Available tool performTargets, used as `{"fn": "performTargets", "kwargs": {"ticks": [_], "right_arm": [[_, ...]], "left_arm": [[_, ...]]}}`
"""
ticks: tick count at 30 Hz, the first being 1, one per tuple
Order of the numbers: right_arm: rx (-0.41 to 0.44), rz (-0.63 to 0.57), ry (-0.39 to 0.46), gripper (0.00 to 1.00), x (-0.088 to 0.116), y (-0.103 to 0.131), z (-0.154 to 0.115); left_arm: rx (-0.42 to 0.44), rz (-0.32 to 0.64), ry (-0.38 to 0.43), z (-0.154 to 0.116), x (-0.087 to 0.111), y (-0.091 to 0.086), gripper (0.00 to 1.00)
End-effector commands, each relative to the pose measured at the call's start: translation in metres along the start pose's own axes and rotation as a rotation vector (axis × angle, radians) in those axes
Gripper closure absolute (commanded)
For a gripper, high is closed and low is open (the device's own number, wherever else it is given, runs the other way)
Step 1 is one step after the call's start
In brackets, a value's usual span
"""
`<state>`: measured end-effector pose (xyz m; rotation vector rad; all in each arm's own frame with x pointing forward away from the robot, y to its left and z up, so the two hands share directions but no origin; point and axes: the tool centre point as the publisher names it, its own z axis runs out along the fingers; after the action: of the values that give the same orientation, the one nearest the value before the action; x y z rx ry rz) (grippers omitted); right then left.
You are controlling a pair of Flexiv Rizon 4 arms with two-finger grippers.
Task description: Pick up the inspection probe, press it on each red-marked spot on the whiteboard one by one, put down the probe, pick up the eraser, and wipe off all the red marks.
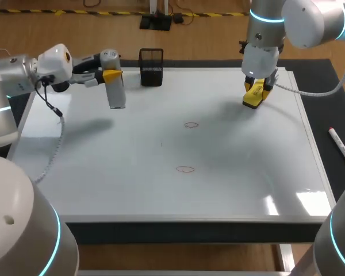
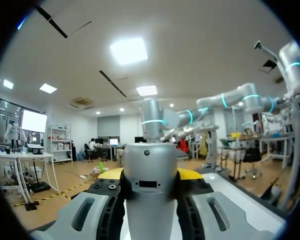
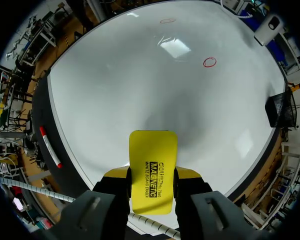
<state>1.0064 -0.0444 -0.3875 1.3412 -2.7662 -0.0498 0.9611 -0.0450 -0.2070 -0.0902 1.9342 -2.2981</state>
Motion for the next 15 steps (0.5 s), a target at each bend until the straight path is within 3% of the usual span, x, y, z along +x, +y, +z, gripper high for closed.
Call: {"fn": "performTargets", "kwargs": {"ticks": [1,6,15], "right_arm": [[0.002,-0.001,0.003,1.00,0.000,-0.001,-0.001],[0.002,-0.001,0.003,1.00,0.000,-0.001,-0.001],[0.003,-0.104,0.034,1.00,-0.028,0.026,0.000]], "left_arm": [[0.004,-0.002,0.004,-0.003,-0.001,-0.001,1.00],[0.004,-0.002,0.004,-0.003,-0.001,-0.001,1.00],[0.004,-0.002,0.004,-0.003,-0.001,-0.001,1.00]]}}
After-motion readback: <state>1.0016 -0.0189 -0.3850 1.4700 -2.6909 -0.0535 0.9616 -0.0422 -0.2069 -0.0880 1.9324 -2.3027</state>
